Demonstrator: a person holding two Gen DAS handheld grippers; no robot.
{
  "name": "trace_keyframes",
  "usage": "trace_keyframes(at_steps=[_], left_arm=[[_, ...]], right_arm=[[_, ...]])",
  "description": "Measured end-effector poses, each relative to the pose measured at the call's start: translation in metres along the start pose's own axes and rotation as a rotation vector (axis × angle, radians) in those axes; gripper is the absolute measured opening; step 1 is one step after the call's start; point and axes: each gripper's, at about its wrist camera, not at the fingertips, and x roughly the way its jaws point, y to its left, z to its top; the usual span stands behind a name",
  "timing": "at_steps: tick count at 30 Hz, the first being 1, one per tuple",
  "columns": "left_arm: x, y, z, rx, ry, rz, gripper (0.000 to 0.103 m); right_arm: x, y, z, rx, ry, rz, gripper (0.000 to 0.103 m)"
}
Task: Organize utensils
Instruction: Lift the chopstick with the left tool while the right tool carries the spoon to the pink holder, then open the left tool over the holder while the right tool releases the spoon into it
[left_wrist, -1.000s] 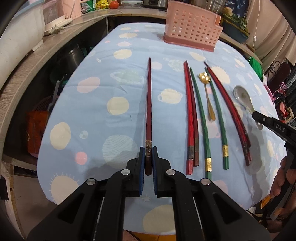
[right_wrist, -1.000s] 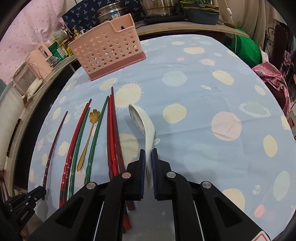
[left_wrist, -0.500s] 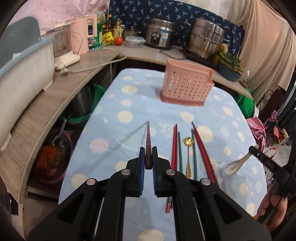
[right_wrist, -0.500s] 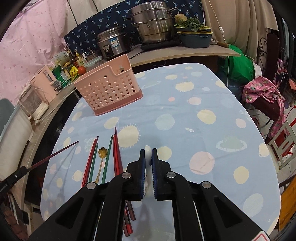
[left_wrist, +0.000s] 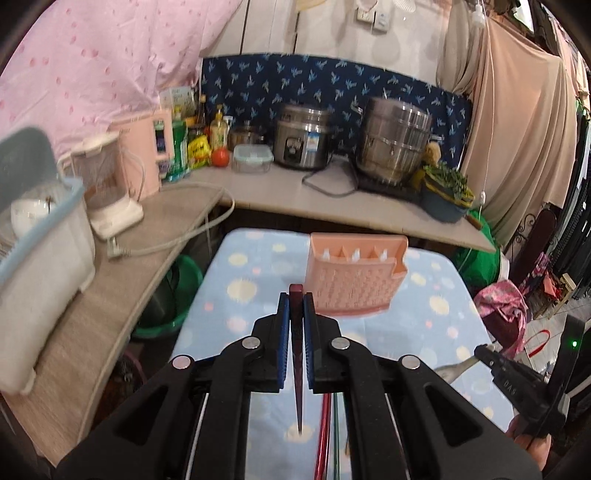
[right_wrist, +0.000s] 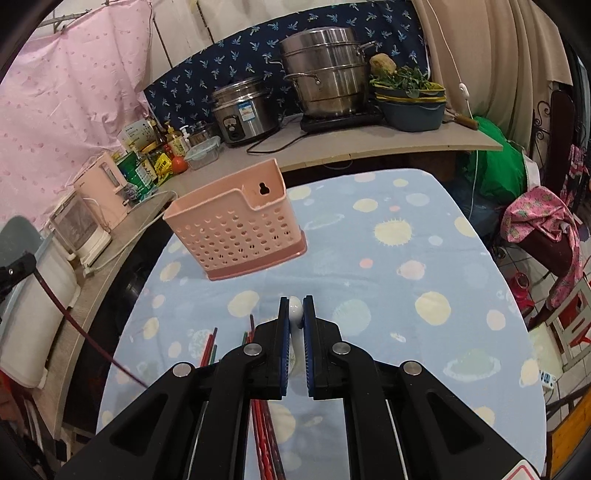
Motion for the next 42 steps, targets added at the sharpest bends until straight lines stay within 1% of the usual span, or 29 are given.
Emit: trace_keyframes(at_steps=[6,10,14,16,20,25,30,32,33,34,35,37,40,42], left_arm=[[0.003,-0.013,0.062,0.0,-0.107,-0.025,0.007],[0.011,-0.024,0.106,-0.018,-0.183,-0.041,0.007],[0.031,-0.033,0.141,-0.028,-0.227,-0.044,0.007],[0.044,-0.035,0.149,-0.027,-0.226,-0.044,0.007],[0.081,-0.037,0.149,-0.019,-0.191,-0.029,0.007],[0.121,-0.033,0.133,-0.022,-0.136,-0.015,0.007],[0.143,-0.027,0.12,-0.036,-0.082,-0.009,0.007],[0.146,-0.025,0.117,-0.038,-0.074,-0.001,0.008],[0.146,-0.025,0.116,-0.035,-0.079,0.016,0.01],[0.145,-0.025,0.115,-0.029,-0.082,0.03,0.02],[0.144,-0.025,0.116,-0.026,-0.084,0.031,0.031],[0.139,-0.026,0.114,-0.026,-0.093,0.036,0.041],[0.13,-0.028,0.11,-0.017,-0.104,0.046,0.051],[0.121,-0.029,0.106,-0.012,-0.107,0.048,0.052]], right_arm=[[0.016,0.017,0.06,-0.015,-0.067,0.039,0.007],[0.036,0.024,0.102,-0.013,-0.101,0.047,0.007],[0.065,0.03,0.135,-0.01,-0.103,0.058,0.007],[0.081,0.032,0.145,-0.007,-0.087,0.06,0.007],[0.113,0.033,0.149,-0.004,-0.054,0.047,0.007],[0.145,0.032,0.143,-0.016,-0.006,0.026,0.007],[0.162,0.032,0.136,-0.023,0.03,0.029,0.009],[0.16,0.031,0.135,-0.023,0.017,0.025,0.011],[0.159,0.031,0.135,-0.023,0.015,0.024,0.011],[0.157,0.031,0.134,-0.02,0.012,0.026,0.012],[0.155,0.03,0.135,-0.017,0.009,0.027,0.015],[0.148,0.03,0.135,-0.014,0.001,0.033,0.018],[0.129,0.031,0.132,-0.016,-0.024,0.04,0.025],[0.116,0.031,0.129,-0.015,-0.035,0.05,0.027]])
